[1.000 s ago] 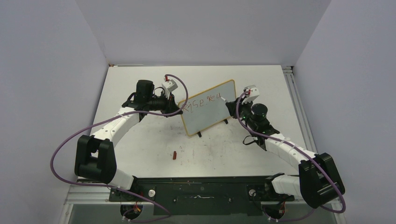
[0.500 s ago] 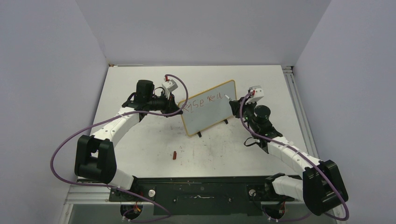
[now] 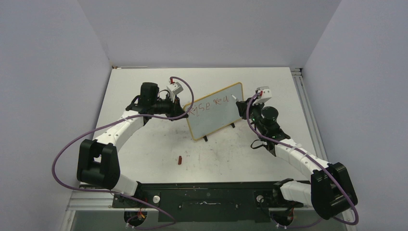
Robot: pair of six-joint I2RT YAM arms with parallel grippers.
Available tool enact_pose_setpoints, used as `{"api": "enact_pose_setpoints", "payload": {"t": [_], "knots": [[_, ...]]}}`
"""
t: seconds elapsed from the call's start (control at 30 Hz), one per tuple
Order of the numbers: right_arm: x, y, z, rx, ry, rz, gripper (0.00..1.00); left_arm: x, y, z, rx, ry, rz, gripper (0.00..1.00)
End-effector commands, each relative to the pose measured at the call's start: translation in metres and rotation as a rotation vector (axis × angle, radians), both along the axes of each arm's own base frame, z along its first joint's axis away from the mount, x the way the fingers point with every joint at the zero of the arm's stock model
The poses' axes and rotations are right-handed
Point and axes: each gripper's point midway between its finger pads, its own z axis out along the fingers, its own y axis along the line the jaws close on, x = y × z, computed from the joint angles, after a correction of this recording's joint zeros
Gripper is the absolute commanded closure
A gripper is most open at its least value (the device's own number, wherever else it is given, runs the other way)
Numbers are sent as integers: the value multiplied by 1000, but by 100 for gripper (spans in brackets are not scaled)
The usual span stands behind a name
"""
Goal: Write a sentence on the whiteboard
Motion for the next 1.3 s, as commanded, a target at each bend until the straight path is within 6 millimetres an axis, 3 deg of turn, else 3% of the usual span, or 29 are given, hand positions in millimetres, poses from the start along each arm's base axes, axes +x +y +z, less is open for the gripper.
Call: {"api": "enact_pose_setpoints", "payload": {"t": [0.0, 0.67, 1.27], "knots": [[13, 4, 32, 34, -92, -5, 95, 0, -1, 4, 17, -28, -22, 100], [-1, 16, -6, -1, -7, 75, 95, 0, -1, 5, 17, -30, -21, 100], [1, 8, -17, -23, 23, 33, 95, 0, -1, 6, 16, -34, -21, 100]]}}
